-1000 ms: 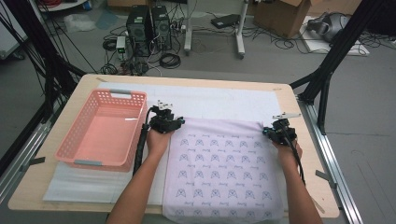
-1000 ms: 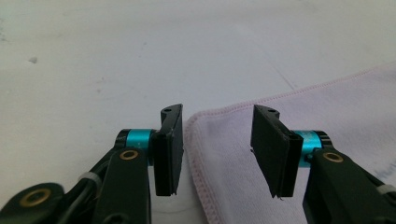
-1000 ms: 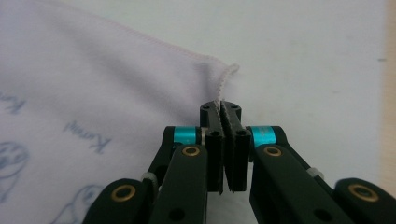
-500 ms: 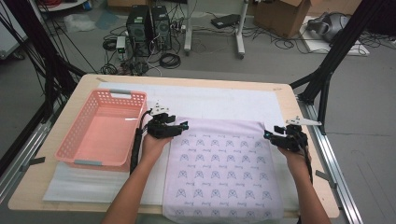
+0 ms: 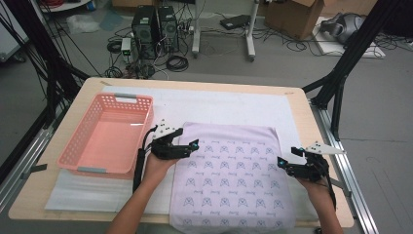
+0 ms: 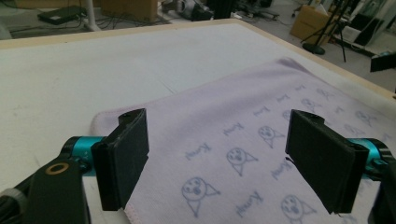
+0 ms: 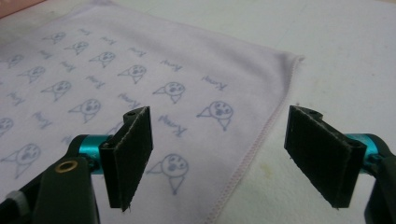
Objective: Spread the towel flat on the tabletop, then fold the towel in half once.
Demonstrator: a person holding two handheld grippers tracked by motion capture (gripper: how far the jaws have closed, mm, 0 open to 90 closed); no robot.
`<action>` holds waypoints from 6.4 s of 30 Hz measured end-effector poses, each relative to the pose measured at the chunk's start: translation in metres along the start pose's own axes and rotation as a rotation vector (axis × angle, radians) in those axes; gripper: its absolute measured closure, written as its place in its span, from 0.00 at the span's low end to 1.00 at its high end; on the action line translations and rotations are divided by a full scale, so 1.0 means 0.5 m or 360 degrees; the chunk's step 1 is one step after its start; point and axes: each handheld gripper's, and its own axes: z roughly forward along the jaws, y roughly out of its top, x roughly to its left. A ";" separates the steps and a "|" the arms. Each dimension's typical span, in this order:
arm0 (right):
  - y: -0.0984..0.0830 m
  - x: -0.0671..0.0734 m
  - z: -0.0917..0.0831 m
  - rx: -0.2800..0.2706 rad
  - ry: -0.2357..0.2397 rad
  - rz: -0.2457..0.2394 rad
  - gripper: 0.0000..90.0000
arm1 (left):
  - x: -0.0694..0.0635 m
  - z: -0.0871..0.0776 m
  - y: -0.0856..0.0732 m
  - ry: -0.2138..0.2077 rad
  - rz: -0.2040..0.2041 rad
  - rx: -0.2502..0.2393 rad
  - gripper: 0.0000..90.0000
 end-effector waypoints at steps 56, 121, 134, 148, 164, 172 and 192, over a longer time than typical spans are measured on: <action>0.021 -0.020 0.101 0.0246 -0.0150 0.0126 0.21 | 0.053 0.025 -0.043 0.0259 -0.0225 0.0383 0.34; 0.030 0.019 -0.013 -0.0017 -0.0039 0.0184 0.95 | -0.017 -0.078 -0.009 0.0170 -0.0225 0.0236 0.97; -0.031 0.041 -0.051 0.0107 0.0061 0.0184 0.94 | -0.047 -0.110 -0.067 0.0121 -0.0197 0.0326 0.97; 0.017 0.021 -0.016 0.0098 -0.0070 0.0255 0.51 | 0.002 -0.036 -0.039 0.0157 -0.0247 0.0311 0.49; 0.040 0.012 0.095 0.0475 -0.0160 0.0093 0.95 | 0.012 0.019 -0.040 0.0269 -0.0155 0.0463 0.95; 0.041 0.026 0.041 0.0250 -0.0141 0.0041 0.96 | -0.012 -0.033 -0.017 0.0194 -0.0146 0.0272 0.95; -0.023 0.106 -0.081 0.0030 -0.0048 0.0010 0.93 | -0.077 -0.157 -0.079 0.0040 -0.0180 0.0111 0.95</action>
